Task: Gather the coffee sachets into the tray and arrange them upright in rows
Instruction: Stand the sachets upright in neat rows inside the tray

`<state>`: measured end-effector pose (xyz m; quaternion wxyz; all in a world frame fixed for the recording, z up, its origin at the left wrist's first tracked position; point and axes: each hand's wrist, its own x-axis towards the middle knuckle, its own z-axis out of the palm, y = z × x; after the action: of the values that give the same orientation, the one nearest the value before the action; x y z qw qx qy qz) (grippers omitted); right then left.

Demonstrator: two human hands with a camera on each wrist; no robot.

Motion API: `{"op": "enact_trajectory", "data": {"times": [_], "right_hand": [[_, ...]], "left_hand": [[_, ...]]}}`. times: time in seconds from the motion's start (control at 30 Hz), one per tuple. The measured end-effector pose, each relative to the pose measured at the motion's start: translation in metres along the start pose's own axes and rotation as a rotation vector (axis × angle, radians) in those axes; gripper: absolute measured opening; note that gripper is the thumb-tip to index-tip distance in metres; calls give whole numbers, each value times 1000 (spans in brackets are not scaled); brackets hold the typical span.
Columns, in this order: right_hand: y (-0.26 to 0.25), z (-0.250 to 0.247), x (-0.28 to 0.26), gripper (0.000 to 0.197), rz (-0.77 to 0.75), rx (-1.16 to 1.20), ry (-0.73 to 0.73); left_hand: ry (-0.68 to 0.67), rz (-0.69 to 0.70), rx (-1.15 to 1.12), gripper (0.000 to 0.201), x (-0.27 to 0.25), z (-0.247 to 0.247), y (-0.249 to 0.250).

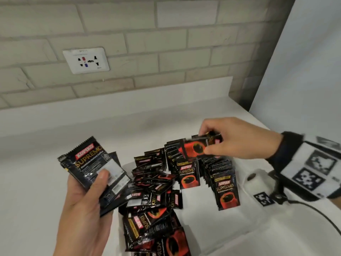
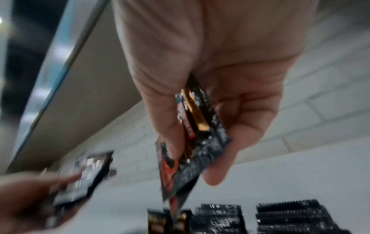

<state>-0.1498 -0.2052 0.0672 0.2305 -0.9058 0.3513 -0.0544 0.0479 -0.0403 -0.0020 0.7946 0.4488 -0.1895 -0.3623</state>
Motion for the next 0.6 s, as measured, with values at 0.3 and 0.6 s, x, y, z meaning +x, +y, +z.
{"op": "enact_trajectory", "data": {"times": [0.3, 0.6], "right_hand": [[-29, 44, 29, 19, -183, -712, -303], [-35, -7, 26, 32, -80, -429, -151]], "left_hand": [[-18, -20, 34, 29, -5, -3, 5], [-135, -226, 135, 42, 3, -6, 2]]}}
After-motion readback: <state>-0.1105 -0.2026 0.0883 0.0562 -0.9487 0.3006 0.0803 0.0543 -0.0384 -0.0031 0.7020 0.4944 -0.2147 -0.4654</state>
